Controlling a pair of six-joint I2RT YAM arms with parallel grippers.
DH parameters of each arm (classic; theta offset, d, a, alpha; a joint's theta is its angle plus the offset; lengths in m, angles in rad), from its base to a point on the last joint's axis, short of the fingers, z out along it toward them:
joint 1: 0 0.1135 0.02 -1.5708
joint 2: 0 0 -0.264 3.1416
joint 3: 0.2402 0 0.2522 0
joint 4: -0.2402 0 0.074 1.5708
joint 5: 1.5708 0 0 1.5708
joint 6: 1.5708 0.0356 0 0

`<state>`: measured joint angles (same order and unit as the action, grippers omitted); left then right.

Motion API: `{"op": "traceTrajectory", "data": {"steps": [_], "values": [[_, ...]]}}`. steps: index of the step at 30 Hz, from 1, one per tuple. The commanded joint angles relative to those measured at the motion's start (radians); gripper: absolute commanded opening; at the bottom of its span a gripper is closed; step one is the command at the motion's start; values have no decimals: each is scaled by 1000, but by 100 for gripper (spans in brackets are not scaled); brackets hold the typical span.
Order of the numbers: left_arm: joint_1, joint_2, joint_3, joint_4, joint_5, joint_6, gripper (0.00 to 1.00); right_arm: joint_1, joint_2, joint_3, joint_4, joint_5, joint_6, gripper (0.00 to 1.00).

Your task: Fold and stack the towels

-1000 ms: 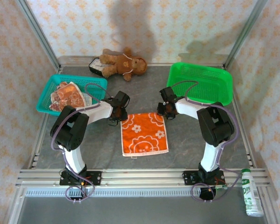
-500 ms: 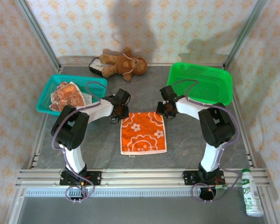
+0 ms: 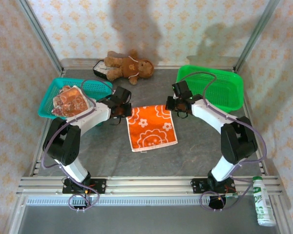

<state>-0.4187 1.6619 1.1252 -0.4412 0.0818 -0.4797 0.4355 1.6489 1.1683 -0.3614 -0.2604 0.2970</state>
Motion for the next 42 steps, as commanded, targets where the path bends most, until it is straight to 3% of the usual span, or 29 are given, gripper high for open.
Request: {"op": "traceTrajectory", "data": {"steps": [1,8,14,15,16,17,20,22,27,37,42], "values": [[1,-55,-72,44,4,4,0,-4,-64,-66,27,7,-6,0],[-42,-183,-222,141,21,-49,0,10,-184,-224,68,-22,36,0],[-187,-343,-369,150,-85,-149,0,62,-312,-355,50,15,55,0],[-213,-368,-402,160,-92,-178,0,74,-334,-380,50,18,61,7],[-236,-387,-429,170,-98,-200,9,88,-355,-399,47,24,65,19],[-262,-409,-453,175,-105,-222,25,102,-378,-419,42,31,71,30],[-314,-463,-494,175,-129,-280,45,124,-425,-443,18,34,93,42],[-323,-485,-491,157,-131,-297,60,127,-438,-440,4,48,96,44],[-322,-469,-423,79,-164,-287,62,127,-396,-401,-12,68,88,48],[-310,-285,-391,32,-104,-361,41,124,-244,-354,-60,19,96,37],[-308,-254,-409,51,-68,-371,40,125,-241,-392,-66,38,128,37]]}}
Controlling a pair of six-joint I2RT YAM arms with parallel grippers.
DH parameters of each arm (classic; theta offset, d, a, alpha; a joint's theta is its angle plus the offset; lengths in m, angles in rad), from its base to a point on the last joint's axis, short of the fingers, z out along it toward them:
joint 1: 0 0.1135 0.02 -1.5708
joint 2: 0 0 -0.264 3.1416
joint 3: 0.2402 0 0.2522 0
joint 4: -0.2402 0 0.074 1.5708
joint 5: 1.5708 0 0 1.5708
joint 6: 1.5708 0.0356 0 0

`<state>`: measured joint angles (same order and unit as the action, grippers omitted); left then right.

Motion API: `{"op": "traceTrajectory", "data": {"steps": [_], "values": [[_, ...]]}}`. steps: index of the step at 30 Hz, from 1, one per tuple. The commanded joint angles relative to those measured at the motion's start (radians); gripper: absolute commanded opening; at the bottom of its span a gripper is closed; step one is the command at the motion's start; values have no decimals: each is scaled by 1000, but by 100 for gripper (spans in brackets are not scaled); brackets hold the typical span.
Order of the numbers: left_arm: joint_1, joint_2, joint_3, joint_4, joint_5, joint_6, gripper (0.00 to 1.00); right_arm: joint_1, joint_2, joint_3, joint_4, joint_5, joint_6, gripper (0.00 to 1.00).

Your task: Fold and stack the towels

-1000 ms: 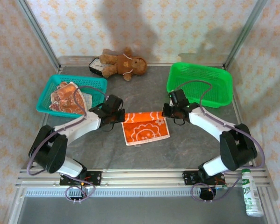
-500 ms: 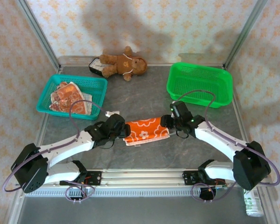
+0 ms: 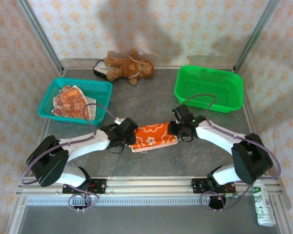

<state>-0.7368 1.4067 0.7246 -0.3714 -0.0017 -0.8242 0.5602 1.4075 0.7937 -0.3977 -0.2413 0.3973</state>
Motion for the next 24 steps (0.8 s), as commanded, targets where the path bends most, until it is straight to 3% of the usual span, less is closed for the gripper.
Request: {"op": "traceTrajectory", "data": {"steps": [1,14,16,19,22,24], "values": [[10,3,-10,-18,24,-30,40,0,-1,-22,-33,20,30,37],[8,32,-49,21,93,-70,26,1,0,-91,-8,-29,64,36],[8,37,-45,27,96,-72,17,2,12,-87,-6,-37,58,30],[8,41,-34,21,105,-77,1,2,17,-67,-23,-31,45,10],[7,19,-18,-7,102,-86,0,1,-10,-49,-44,-9,44,0],[7,-5,-3,-34,95,-87,0,2,-27,-28,-69,4,36,0]]}}
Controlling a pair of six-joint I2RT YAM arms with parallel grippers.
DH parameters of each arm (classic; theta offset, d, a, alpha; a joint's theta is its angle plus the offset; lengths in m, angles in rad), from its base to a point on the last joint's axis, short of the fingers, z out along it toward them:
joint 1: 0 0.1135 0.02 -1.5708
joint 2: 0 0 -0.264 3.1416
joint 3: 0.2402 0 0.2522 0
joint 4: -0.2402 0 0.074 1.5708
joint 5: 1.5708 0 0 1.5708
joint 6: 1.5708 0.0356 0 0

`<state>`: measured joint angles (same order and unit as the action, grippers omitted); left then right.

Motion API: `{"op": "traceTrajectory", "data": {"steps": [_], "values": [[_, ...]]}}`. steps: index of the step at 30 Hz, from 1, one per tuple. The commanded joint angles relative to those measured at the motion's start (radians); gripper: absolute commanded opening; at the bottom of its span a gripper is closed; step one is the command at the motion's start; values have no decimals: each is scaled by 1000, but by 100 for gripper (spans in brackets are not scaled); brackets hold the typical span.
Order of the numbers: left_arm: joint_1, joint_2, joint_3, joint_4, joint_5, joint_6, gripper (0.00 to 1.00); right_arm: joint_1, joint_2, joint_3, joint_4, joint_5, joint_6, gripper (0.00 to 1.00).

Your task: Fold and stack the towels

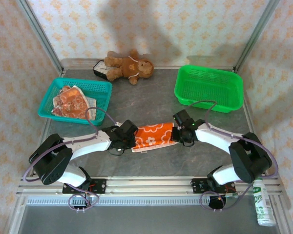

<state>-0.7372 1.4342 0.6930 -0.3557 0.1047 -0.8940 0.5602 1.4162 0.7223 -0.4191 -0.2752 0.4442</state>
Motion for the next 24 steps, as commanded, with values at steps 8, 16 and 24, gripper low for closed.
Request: {"op": "traceTrajectory", "data": {"steps": [8,16,24], "values": [[6,-97,64,-93,14,-48,0,1,-46,106,-123,94,-38,0],[-9,-167,48,-99,46,-108,0,1,-72,115,-154,106,-33,0],[-33,-212,-1,-54,69,-165,0,2,-73,113,-166,102,-28,0]]}}
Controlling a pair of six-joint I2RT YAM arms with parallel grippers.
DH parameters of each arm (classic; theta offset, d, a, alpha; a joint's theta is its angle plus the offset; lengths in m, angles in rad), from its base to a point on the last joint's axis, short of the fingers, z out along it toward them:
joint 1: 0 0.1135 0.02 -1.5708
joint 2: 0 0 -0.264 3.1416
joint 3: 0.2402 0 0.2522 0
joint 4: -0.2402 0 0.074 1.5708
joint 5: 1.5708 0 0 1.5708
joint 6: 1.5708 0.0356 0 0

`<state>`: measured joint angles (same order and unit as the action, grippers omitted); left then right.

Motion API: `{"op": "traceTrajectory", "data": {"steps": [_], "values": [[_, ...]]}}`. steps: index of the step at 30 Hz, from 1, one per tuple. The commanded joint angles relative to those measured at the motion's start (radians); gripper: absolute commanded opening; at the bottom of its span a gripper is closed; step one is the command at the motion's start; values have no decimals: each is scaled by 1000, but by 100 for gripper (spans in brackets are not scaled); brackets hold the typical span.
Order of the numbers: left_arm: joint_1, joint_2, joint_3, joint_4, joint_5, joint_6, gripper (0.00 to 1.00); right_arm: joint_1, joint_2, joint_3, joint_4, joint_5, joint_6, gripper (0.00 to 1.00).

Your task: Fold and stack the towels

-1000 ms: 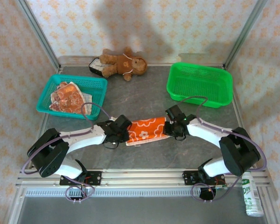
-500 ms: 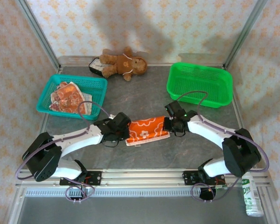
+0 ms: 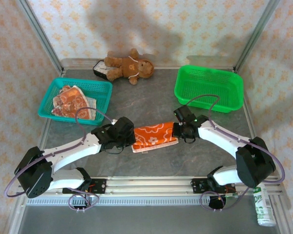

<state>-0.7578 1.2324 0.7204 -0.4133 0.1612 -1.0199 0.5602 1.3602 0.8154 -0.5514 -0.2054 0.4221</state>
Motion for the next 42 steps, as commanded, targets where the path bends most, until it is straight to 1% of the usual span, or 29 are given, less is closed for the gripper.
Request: {"op": "traceTrajectory", "data": {"steps": [1,6,12,13,14,15,16,17,18,19,20,22,26,30,33,36,37,42], "values": [[-19,-3,-39,14,17,-46,0,1,-16,12,-26,28,-4,0],[-36,64,-103,102,48,-74,0,1,32,-24,6,18,-2,0],[-46,177,-104,121,64,-53,0,1,110,-62,37,7,-1,0],[-47,190,-105,125,65,-50,2,2,116,-73,52,0,2,0],[-46,199,-103,122,65,-46,6,2,119,-76,59,-5,2,4],[-46,202,-96,108,57,-40,14,2,119,-72,59,-8,-2,11],[-45,201,-84,85,46,-29,24,2,113,-66,56,-8,-5,16],[-46,197,-72,65,35,-21,30,2,106,-62,51,-3,-5,20],[-44,193,-60,44,24,-7,35,2,92,-54,45,4,-8,28],[-39,189,-43,19,13,7,43,3,79,-47,39,9,-11,31],[-32,188,-29,-1,4,19,45,3,67,-41,34,13,-13,32],[-13,191,1,-27,-10,48,46,2,40,-36,38,21,-18,35],[16,209,44,-23,-16,84,44,3,1,-43,87,28,-35,48],[32,246,80,-16,-32,120,43,3,11,-41,149,53,-47,53],[42,289,105,-13,-36,145,39,3,46,-47,209,68,-61,53],[46,316,119,-18,-47,154,33,3,90,-45,256,46,-74,54],[46,321,119,-18,-48,155,33,3,104,-45,269,41,-77,54],[50,351,110,-18,-51,159,26,3,164,-56,291,47,-96,54]]}}
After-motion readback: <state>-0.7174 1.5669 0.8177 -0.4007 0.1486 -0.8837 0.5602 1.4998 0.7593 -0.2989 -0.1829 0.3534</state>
